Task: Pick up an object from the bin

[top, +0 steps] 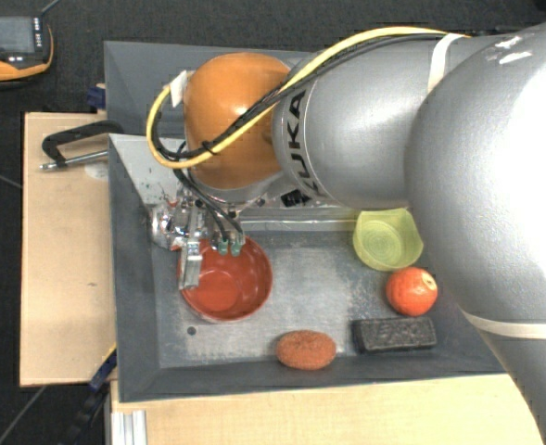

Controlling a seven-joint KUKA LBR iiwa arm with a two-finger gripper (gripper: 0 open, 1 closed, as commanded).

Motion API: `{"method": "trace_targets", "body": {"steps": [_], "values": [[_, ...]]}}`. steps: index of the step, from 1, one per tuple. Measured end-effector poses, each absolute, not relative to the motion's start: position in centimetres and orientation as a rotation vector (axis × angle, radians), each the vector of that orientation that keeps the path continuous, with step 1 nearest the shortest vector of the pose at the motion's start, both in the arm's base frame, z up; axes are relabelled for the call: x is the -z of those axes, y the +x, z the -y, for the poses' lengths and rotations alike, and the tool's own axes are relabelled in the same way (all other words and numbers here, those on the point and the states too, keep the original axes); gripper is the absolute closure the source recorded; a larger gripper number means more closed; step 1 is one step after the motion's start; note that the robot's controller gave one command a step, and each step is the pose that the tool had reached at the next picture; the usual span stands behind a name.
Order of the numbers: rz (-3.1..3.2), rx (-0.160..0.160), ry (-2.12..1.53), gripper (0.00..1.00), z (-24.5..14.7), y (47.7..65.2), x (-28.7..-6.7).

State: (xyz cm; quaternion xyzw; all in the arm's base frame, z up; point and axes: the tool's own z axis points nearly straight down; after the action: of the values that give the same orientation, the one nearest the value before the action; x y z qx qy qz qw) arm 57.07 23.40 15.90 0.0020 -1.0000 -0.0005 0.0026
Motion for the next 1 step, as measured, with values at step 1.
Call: {"method": "trace_targets", "body": {"steps": [1], "values": [[3.097, 0.005, 0.507, 0.00, -20.70, 52.72, -7.81]]}}
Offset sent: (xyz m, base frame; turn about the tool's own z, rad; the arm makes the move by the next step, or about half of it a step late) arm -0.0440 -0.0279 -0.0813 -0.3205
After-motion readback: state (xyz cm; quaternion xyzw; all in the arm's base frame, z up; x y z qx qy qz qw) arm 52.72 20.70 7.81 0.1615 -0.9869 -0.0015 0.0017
